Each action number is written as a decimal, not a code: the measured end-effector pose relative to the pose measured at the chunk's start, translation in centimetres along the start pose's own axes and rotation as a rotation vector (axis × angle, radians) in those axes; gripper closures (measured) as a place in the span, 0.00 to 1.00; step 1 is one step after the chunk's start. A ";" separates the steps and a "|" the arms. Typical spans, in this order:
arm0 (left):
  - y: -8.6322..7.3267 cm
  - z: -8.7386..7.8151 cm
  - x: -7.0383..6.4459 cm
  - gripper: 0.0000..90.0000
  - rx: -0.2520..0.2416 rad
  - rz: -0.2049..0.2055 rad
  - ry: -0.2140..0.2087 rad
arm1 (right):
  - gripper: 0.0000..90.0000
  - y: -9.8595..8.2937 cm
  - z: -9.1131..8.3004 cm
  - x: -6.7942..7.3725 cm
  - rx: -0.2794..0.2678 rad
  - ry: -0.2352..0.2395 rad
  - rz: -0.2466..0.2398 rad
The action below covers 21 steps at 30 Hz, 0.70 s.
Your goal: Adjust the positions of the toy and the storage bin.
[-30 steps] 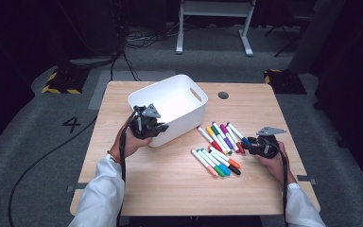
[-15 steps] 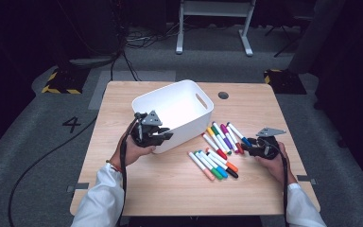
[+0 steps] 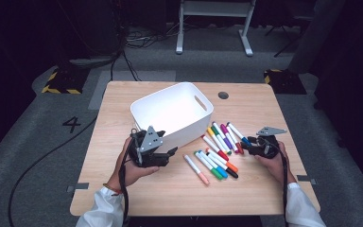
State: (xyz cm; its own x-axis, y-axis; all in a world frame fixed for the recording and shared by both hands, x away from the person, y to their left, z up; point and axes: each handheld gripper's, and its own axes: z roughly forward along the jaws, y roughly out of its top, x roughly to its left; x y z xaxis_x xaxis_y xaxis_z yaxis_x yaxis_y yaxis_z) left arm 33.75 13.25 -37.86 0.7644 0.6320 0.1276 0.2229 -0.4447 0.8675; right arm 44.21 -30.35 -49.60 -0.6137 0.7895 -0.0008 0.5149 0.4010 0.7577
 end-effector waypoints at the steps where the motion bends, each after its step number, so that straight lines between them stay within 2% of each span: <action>1: 0.0 -0.7 -0.2 0.36 -0.052 -0.030 -0.007 | 0.59 0.0 0.0 0.0 0.003 -0.003 -0.004; 2: 0.0 -1.3 -0.4 0.37 -0.093 -0.053 -0.042 | 0.59 0.0 0.2 0.1 0.003 -0.006 0.005; 3: 0.1 -2.1 -1.0 0.41 -0.115 -0.010 -0.090 | 0.60 0.0 0.1 0.1 0.006 -0.006 0.003; 4: 0.1 -2.1 -1.0 0.40 -0.115 -0.010 -0.090 | 0.60 0.0 0.1 0.1 0.006 -0.006 0.003; 5: 0.0 -2.2 -1.8 0.40 -0.103 0.004 -0.117 | 0.60 0.0 0.1 0.1 0.004 -0.006 0.003; 6: -0.2 -2.1 -2.2 0.41 -0.088 0.016 -0.123 | 0.60 0.1 0.1 0.1 -0.001 -0.003 0.002; 7: -0.5 -1.7 -3.0 0.41 -0.058 0.022 -0.151 | 0.60 0.1 0.1 0.1 -0.001 -0.002 -0.002; 8: -0.8 -1.4 -3.5 0.41 -0.033 0.038 -0.160 | 0.60 0.1 0.1 0.1 -0.001 -0.002 -0.001; 9: -1.8 -0.4 -4.5 0.41 0.022 0.043 -0.217 | 0.60 0.1 0.1 0.1 0.000 0.000 0.003; 10: -1.8 -0.4 -4.5 0.41 0.022 0.043 -0.217 | 0.60 0.1 0.1 0.1 0.000 0.000 0.003; 11: -2.5 0.5 -5.2 0.41 0.075 0.060 -0.231 | 0.60 0.1 0.1 0.2 0.001 0.000 0.000; 13: -3.4 1.8 -5.9 0.42 0.139 0.056 -0.259 | 0.61 0.1 0.0 0.2 -0.004 0.005 0.004; 14: -3.7 2.4 -6.0 0.42 0.165 0.072 -0.268 | 0.61 0.1 0.0 0.2 -0.004 0.005 0.004; 15: -4.6 4.2 -6.2 0.47 0.235 0.070 -0.279 | 0.61 0.1 0.0 0.3 0.002 0.006 -0.001; 16: -4.6 4.2 -6.2 0.49 0.235 0.070 -0.279 | 0.61 0.1 0.0 0.3 0.002 0.006 -0.001; 18: -5.3 6.2 -6.3 0.49 0.306 0.057 -0.273 | 0.61 0.2 0.1 0.3 -0.001 0.006 0.001; 20: -5.8 7.9 -6.5 0.53 0.346 0.042 -0.278 | 0.62 0.2 0.2 0.3 -0.002 0.006 -0.003; 21: -5.9 8.9 -6.6 0.56 0.362 0.035 -0.267 | 0.62 0.3 0.4 0.2 -0.009 0.007 0.013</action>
State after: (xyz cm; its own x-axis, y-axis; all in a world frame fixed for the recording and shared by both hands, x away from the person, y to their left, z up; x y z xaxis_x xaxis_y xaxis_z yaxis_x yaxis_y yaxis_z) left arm 32.79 6.01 -48.12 0.8942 0.4474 -0.0159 0.3549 -0.6868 0.6344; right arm 44.45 -29.88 -49.58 -0.6111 0.7914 0.0141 0.5180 0.3864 0.7632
